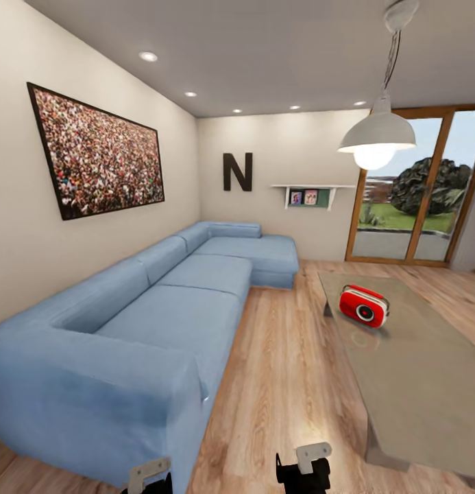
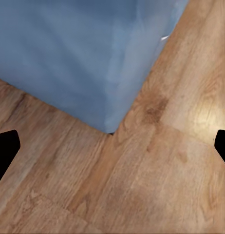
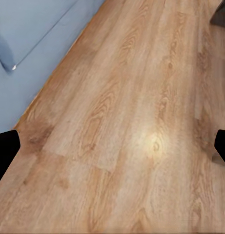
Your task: Turn on the radio receiver that's on the table in the living room.
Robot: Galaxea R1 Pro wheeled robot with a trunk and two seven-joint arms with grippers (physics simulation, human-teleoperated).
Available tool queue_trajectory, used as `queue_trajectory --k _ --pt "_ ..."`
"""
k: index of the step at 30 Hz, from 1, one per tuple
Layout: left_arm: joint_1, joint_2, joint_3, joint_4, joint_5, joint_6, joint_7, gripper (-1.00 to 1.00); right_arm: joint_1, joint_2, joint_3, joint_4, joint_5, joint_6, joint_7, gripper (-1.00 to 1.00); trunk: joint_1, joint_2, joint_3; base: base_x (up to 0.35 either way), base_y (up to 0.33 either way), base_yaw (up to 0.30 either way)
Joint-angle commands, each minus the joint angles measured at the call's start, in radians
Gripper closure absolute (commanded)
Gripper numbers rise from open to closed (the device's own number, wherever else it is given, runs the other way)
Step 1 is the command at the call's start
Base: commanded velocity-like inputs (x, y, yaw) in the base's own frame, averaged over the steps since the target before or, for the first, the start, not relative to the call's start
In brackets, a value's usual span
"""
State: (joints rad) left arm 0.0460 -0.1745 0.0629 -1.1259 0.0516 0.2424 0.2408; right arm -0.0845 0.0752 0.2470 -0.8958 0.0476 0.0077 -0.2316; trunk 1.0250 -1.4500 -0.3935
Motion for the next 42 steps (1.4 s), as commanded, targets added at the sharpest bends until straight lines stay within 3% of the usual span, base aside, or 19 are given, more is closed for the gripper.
queue_trajectory --k 1,30,42 --pt "0.0 0.0 0.0 0.0 0.0 0.0 0.0 -1.0 0.0 0.0 0.0 0.0 0.0 0.0 0.0 -1.0 0.0 0.0 0.001 0.0 0.0 -0.293" --pt "0.0 0.0 0.0 0.0 0.001 0.0 0.0 -1.0 0.0 0.0 0.0 -0.001 0.0 -0.003 -0.004 -1.0 0.0 0.0 0.025 0.0 0.0 -0.292" --pt "0.0 0.0 0.0 -0.003 -0.001 0.003 0.001 -1.0 -0.001 -0.001 -0.006 -0.003 0.003 -0.01 -0.003 -1.0 0.0 0.0 0.026 0.0 0.0 -0.047"
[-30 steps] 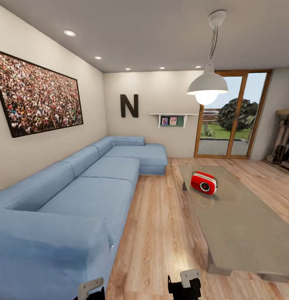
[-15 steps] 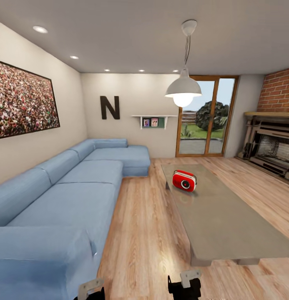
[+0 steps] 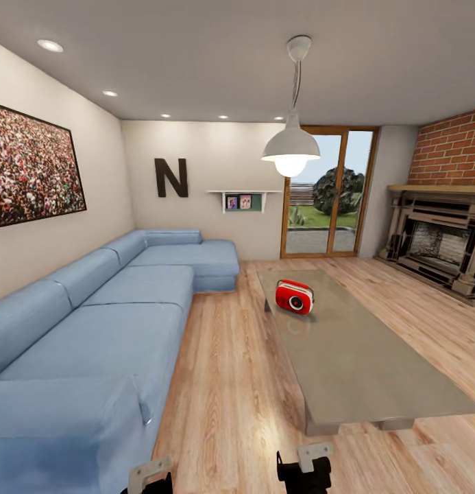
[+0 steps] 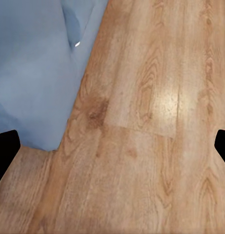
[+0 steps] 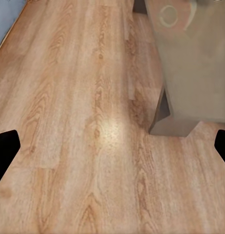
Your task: Turn on the radio receiver that's on the table in the living room.
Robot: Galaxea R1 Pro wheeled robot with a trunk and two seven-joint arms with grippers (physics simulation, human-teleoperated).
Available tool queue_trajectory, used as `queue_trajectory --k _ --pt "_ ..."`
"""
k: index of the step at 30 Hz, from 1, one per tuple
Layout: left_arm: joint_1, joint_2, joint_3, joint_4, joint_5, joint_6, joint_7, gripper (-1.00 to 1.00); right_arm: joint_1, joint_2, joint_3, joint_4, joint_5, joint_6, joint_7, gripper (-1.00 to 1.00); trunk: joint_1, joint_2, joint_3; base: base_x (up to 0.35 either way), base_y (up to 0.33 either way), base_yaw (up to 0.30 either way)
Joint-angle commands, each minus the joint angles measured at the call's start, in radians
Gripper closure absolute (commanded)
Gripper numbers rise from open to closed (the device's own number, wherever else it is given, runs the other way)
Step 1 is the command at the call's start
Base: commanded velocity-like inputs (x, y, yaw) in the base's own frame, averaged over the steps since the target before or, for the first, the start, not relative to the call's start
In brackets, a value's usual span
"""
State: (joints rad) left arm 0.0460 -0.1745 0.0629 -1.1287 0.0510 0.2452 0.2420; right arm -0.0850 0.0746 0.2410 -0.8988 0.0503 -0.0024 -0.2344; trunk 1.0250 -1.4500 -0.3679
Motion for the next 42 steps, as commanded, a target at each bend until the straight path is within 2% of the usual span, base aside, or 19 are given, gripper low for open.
queue_trajectory --k 1,7,9,10,11,13,14,15,16,18,20,28,36,38,40,42 --pt "0.0 0.0 0.0 0.0 0.0 0.0 0.0 -1.0 0.0 0.0 0.001 0.0 0.002 0.0 -0.001 -1.0 0.0 0.0 0.0 0.0 0.0 0.0" --pt "0.0 0.0 0.002 -0.002 -0.003 0.0 0.004 -1.0 -0.001 0.0 -0.008 -0.006 -0.001 0.005 -0.005 -1.0 0.0 0.0 0.0 0.0 0.0 0.0" --pt "0.0 0.0 0.004 -0.006 -0.003 0.001 0.005 -1.0 -0.001 -0.001 -0.036 -0.014 -0.002 0.011 -0.005 -1.0 0.0 0.0 0.0 0.0 0.0 0.0" --pt "0.0 0.0 0.005 -0.012 -0.003 0.007 0.005 -1.0 -0.001 -0.002 -0.074 -0.028 -0.001 0.018 -0.004 -1.0 0.0 0.0 0.0 0.0 0.0 0.0" --pt "0.0 0.0 0.007 -0.022 -0.003 0.025 0.005 -1.0 -0.001 -0.002 -0.097 -0.043 -0.001 0.033 -0.003 -1.0 0.0 0.0 0.0 0.0 0.0 0.0" --pt "0.0 0.0 0.021 -0.055 -0.002 0.106 0.003 -1.0 -0.001 -0.002 -0.126 -0.083 -0.002 0.106 0.0 -1.0 0.0 0.0 0.0 0.0 0.0 0.0" --pt "0.0 0.0 0.037 -0.076 -0.002 0.155 0.001 -1.0 -0.001 -0.002 -0.135 -0.106 -0.002 0.153 0.001 -1.0 0.0 0.0 0.0 0.0 0.0 0.0" --pt "0.0 0.0 0.047 -0.087 -0.001 0.176 0.0 -1.0 -0.001 -0.002 -0.14 -0.118 -0.002 0.175 0.002 -1.0 0.0 0.0 0.0 0.0 0.0 0.0" --pt "0.0 0.001 0.078 -0.117 0.0 0.22 -0.001 -1.0 -0.001 -0.002 -0.158 -0.156 -0.003 0.228 0.003 -1.0 0.0 0.0 0.0 0.0 0.0 0.0" --pt "0.0 0.001 0.114 -0.144 0.001 0.254 -0.003 -1.0 -0.001 -0.002 -0.201 -0.215 -0.004 0.273 0.004 -1.0 0.0 0.0 0.0 0.0 0.0 0.0" --pt "0.0 0.0 0.129 -0.153 0.001 0.267 -0.003 -1.0 -0.001 -0.003 -0.222 -0.242 -0.004 0.309 0.004 -1.0 0.0 0.0 0.0 0.0 0.0 0.0" --pt "0.0 0.0 0.132 -0.146 0.001 0.27 -0.003 -1.0 -0.001 -0.002 -0.228 -0.249 -0.009 0.333 0.003 -1.0 0.0 0.0 0.0 0.0 0.0 0.0" --pt "0.0 0.0 0.131 -0.13 0.001 0.267 -0.003 -1.0 -0.001 -0.002 -0.218 -0.247 -0.006 0.449 0.006 -1.0 0.0 0.0 0.0 0.0 0.0 0.0" --pt "0.0 0.0 0.13 -0.127 0.001 0.267 -0.003 -1.0 -0.001 -0.002 -0.182 -0.247 -0.004 0.46 0.01 -1.0 0.0 0.0 0.0 0.0 0.0 0.0" --pt "0.0 0.0 0.13 -0.126 0.0 0.267 -0.003 -1.0 -0.001 -0.001 -0.128 -0.247 -0.004 0.462 0.011 -1.0 0.0 0.0 0.0 0.0 0.0 0.0" --pt "0.0 0.0 0.13 -0.126 0.001 0.267 -0.003 -1.0 -0.001 -0.001 -0.114 -0.247 -0.004 0.461 0.012 -1.0 0.0 0.0 0.0 0.0 0.0 0.0"
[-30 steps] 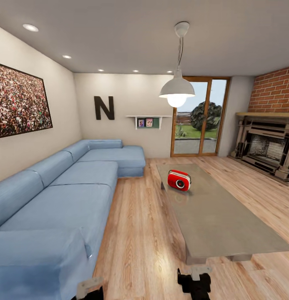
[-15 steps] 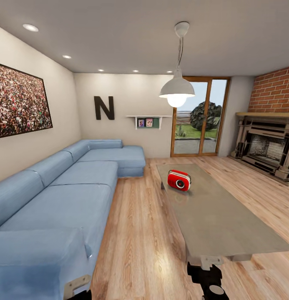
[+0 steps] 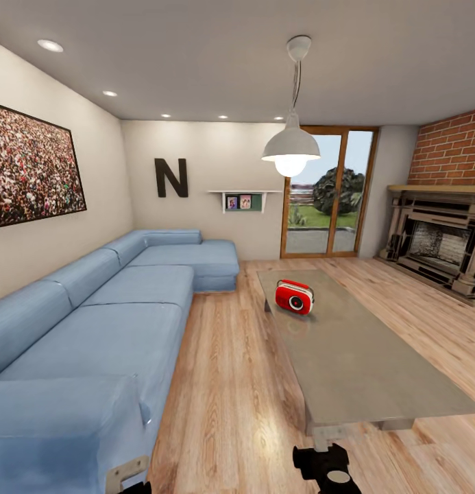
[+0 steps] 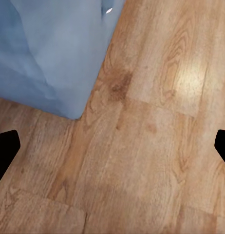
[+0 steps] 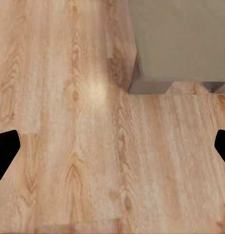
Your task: Turn on the radio receiver that's on the table in the living room.
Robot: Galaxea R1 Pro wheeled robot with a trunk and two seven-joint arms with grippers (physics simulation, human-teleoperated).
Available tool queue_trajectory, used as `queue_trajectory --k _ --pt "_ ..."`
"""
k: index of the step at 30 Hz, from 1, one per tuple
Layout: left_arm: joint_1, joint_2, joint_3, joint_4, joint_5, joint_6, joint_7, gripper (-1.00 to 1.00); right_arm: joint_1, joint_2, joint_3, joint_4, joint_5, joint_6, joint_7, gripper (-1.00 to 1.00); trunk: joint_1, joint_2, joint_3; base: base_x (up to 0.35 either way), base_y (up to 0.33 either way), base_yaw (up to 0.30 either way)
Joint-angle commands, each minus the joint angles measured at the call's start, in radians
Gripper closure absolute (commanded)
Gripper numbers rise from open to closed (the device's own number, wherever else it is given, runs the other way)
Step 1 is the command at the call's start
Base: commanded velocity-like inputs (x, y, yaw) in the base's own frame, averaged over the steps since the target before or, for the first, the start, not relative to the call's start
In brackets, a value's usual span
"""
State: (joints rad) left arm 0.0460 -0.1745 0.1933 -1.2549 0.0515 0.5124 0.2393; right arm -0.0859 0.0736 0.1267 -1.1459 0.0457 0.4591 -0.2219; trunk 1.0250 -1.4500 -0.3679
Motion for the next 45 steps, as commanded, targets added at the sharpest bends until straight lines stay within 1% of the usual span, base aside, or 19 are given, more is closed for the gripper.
queue_trajectory --k 1,4,13,29,45 --pt "0.0 0.0 0.0 0.0 0.0 0.0 0.0 -1.0 0.0 0.0 0.002 0.0 0.0 0.0 0.0 -1.0 0.0 0.0 0.0 0.0 0.0 0.0" --pt "0.0 0.0 0.0 0.0 0.0 0.0 0.0 -1.0 0.0 0.0 0.004 0.0 0.001 0.0 0.001 -1.0 0.0 0.0 0.0 0.0 0.0 0.048" --pt "0.0 0.0 0.0 0.0 0.001 0.001 -0.001 -1.0 0.0 0.0 0.002 0.0 -0.001 0.0 0.001 -1.0 0.0 0.0 -0.005 0.0 0.0 0.188" --pt "0.0 0.0 0.0 0.002 -0.001 0.002 -0.002 -1.0 0.0 0.0 0.001 0.0 -0.003 0.0 0.001 -1.0 0.0 0.0 -0.006 0.007 0.0 0.009" --pt "0.0 0.0 0.0 0.013 -0.003 0.008 -0.002 -1.0 0.0 0.0 0.004 0.0 0.0 0.0 0.0 -1.0 0.0 0.0 -0.006 0.306 0.0 0.0"
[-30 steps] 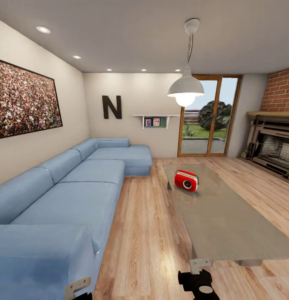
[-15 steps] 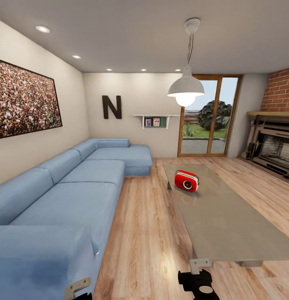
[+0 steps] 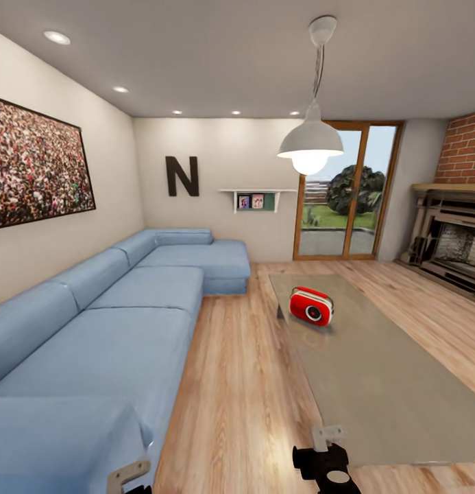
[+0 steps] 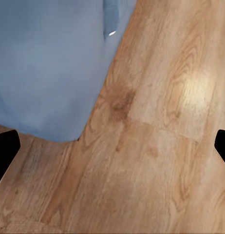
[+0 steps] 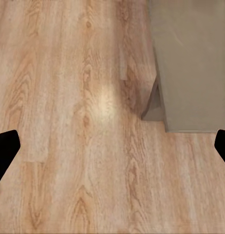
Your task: Turn on the radio receiver that's on the table in the living room.
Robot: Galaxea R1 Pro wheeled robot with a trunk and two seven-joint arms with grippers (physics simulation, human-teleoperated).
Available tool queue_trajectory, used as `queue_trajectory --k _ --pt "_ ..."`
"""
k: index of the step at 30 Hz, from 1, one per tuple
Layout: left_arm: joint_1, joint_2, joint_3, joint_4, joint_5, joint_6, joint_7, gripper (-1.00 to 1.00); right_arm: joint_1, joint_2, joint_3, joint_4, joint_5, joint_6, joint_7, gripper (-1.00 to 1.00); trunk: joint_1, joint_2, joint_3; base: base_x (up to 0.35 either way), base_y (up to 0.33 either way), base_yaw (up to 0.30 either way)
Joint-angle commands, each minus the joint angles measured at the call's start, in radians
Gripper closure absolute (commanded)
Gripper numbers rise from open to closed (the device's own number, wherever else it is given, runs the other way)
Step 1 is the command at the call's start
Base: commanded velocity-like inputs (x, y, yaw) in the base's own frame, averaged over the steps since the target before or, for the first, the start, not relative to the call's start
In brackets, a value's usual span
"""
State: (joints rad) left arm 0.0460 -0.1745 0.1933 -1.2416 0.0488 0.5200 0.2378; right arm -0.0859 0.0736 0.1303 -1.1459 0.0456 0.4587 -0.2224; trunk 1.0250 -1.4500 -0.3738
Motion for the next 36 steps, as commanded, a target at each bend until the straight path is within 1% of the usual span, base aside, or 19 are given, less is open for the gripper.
queue_trajectory --k 1,15,25,33,36 --pt "0.0 0.0 -0.001 0.003 0.0 0.0 0.0 -1.0 0.0 0.0 0.0 0.0 0.0 0.0 0.0 -1.0 0.0 0.0 0.0 0.334 0.0 0.0" --pt "0.0 0.0 -0.001 0.008 0.0 0.0 0.0 -1.0 0.0 0.0 0.0 0.0 -0.003 0.0 0.001 -1.0 0.0 0.0 0.0 0.322 0.0 0.0" --pt "0.0 0.0 -0.002 0.008 0.0 0.001 0.002 -1.0 0.0 0.0 -0.001 0.002 -0.006 0.001 0.001 -1.0 0.0 0.0 0.0 0.032 0.0 -0.009" --pt "0.0 0.0 -0.002 0.008 0.0 0.001 0.002 -1.0 0.0 0.0 -0.001 0.002 -0.006 0.002 0.001 -1.0 0.0 0.0 0.0 0.0 0.0 -0.232" --pt "0.0 0.0 -0.002 0.008 0.0 0.001 0.002 -1.0 0.0 0.0 -0.001 0.002 -0.006 0.002 0.001 -1.0 0.0 0.0 0.0 0.0 0.0 -0.053"
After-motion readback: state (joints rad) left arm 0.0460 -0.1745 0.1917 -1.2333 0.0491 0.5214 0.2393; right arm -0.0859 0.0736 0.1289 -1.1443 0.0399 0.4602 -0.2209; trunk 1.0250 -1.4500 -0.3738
